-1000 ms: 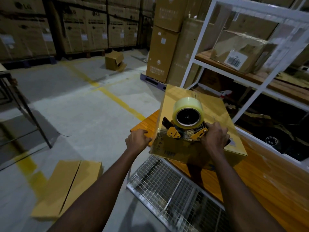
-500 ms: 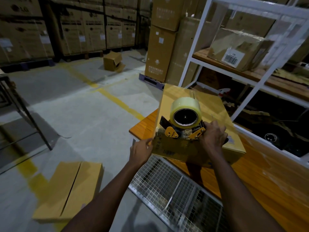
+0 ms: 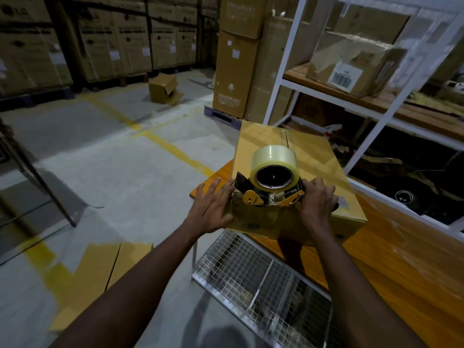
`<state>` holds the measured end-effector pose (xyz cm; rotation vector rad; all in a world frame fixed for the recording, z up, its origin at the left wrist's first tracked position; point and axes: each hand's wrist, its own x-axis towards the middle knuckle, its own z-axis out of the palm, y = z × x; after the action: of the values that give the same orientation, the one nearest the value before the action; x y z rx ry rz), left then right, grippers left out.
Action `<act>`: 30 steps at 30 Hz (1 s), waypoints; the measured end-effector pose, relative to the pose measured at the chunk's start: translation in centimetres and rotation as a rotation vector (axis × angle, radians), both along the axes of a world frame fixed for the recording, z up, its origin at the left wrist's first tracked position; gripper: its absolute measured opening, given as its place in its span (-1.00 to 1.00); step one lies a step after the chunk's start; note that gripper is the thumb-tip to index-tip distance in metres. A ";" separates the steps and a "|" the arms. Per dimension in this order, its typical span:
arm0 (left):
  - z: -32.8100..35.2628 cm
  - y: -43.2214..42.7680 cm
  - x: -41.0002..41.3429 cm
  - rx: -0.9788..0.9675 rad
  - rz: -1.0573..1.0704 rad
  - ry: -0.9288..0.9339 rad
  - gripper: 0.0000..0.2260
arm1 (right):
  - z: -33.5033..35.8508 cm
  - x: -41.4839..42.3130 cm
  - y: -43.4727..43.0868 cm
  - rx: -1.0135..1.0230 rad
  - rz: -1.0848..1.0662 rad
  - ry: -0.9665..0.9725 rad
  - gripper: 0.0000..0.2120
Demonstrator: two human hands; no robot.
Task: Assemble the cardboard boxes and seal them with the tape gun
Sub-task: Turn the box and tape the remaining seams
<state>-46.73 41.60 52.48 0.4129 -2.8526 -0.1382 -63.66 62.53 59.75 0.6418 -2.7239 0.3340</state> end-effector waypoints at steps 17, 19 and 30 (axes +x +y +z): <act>1.8 1.6 -0.3 -0.053 0.083 -0.093 -0.22 | -0.1 -4.8 6.8 -0.024 0.040 0.090 -0.83; 2.6 2.6 -0.6 -0.043 0.145 -0.123 -0.20 | 0.2 -4.7 6.6 -0.035 0.049 0.078 -0.90; 3.5 7.5 -2.7 -0.056 0.138 -0.270 -0.12 | 0.2 -5.1 7.4 -0.014 0.086 0.051 -0.86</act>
<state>-49.43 49.13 55.96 0.6601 -3.0681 0.0252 -68.77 69.90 59.94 0.7542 -2.6486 0.3526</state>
